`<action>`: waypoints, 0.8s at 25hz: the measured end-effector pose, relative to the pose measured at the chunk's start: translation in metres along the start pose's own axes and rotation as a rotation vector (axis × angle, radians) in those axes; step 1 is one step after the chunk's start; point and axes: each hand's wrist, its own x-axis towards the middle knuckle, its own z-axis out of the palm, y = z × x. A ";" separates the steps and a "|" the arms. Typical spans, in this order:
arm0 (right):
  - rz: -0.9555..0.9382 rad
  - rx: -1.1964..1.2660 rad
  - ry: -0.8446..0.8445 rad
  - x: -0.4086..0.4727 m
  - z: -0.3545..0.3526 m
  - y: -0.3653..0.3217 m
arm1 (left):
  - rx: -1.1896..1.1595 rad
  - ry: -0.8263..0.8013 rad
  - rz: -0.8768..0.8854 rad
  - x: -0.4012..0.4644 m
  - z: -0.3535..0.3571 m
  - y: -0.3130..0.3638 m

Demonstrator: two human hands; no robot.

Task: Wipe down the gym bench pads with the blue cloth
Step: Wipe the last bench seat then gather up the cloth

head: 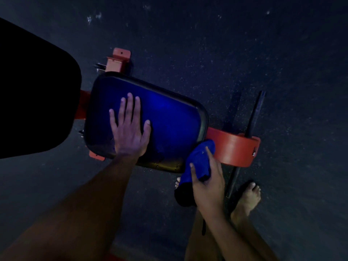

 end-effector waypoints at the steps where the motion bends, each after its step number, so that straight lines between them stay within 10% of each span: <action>1: -0.020 -0.032 0.018 0.016 -0.005 -0.005 | -0.001 0.002 0.004 0.000 0.001 0.000; 9: -0.012 -0.085 0.017 0.035 -0.011 -0.015 | -0.023 0.029 0.010 -0.001 0.003 -0.002; 15: 0.050 -0.126 -0.311 -0.030 -0.027 0.010 | -0.030 0.029 0.020 -0.001 0.003 -0.004; 20: 0.240 0.055 -0.005 -0.001 -0.020 -0.011 | -0.040 0.051 0.021 -0.001 0.006 -0.004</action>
